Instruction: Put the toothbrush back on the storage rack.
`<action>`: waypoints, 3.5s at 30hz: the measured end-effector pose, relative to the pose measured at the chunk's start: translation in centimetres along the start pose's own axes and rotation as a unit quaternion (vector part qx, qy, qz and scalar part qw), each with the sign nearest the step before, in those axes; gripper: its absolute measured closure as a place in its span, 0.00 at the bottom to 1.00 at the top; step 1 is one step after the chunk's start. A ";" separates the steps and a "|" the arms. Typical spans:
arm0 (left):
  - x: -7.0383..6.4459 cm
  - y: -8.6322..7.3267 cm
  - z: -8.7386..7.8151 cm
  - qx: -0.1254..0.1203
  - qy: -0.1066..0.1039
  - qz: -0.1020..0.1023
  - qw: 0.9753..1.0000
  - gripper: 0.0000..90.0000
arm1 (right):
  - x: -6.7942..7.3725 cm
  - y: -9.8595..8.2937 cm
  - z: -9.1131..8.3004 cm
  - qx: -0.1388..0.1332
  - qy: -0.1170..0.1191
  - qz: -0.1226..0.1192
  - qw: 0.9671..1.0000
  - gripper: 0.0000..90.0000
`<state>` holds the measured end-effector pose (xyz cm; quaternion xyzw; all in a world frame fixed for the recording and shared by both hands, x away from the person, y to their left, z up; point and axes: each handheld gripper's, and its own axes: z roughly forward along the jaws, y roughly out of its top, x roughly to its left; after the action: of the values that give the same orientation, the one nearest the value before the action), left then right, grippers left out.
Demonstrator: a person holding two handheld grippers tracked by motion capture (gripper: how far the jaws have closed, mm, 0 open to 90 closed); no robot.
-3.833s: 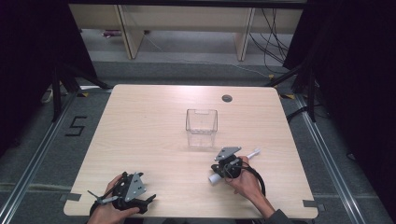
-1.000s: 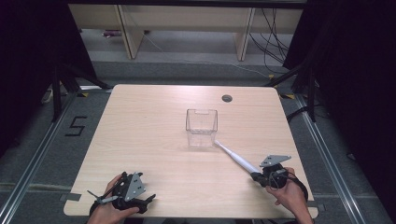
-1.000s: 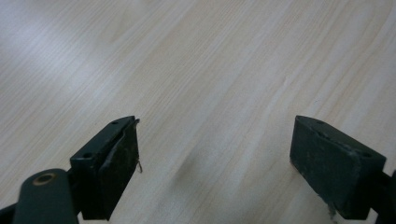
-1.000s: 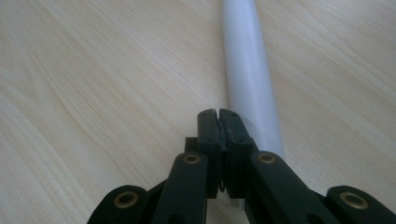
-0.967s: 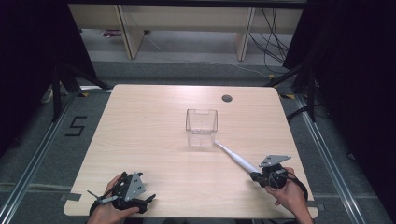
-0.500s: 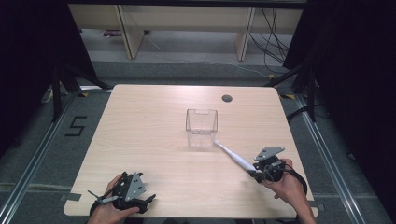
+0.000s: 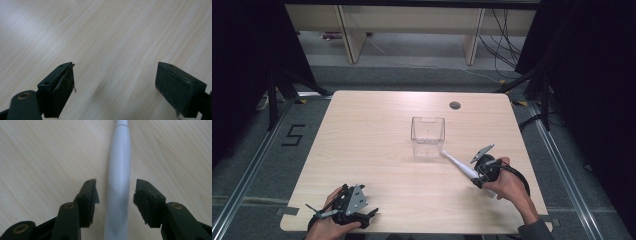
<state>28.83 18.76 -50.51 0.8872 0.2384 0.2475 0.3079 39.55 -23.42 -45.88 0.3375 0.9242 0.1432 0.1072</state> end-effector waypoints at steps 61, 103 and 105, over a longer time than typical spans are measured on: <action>0.2 0.0 -0.1 0.000 -0.002 0.006 1.000 0.17 | -3.5 3.5 1.8 0.107 0.046 0.019 0.993 0.74; 0.0 0.1 -0.1 -0.003 -0.003 0.000 1.000 0.17 | -4.6 2.5 -3.3 -0.228 -0.033 0.088 0.969 0.74; 0.0 0.1 -0.1 -0.003 -0.002 -0.001 1.000 0.17 | -4.6 2.6 -3.2 -0.243 -0.039 0.087 0.965 0.74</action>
<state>28.81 18.79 -50.38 0.8865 0.2381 0.2459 0.3113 43.64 -25.14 -41.49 0.3856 0.8239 0.3589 0.2091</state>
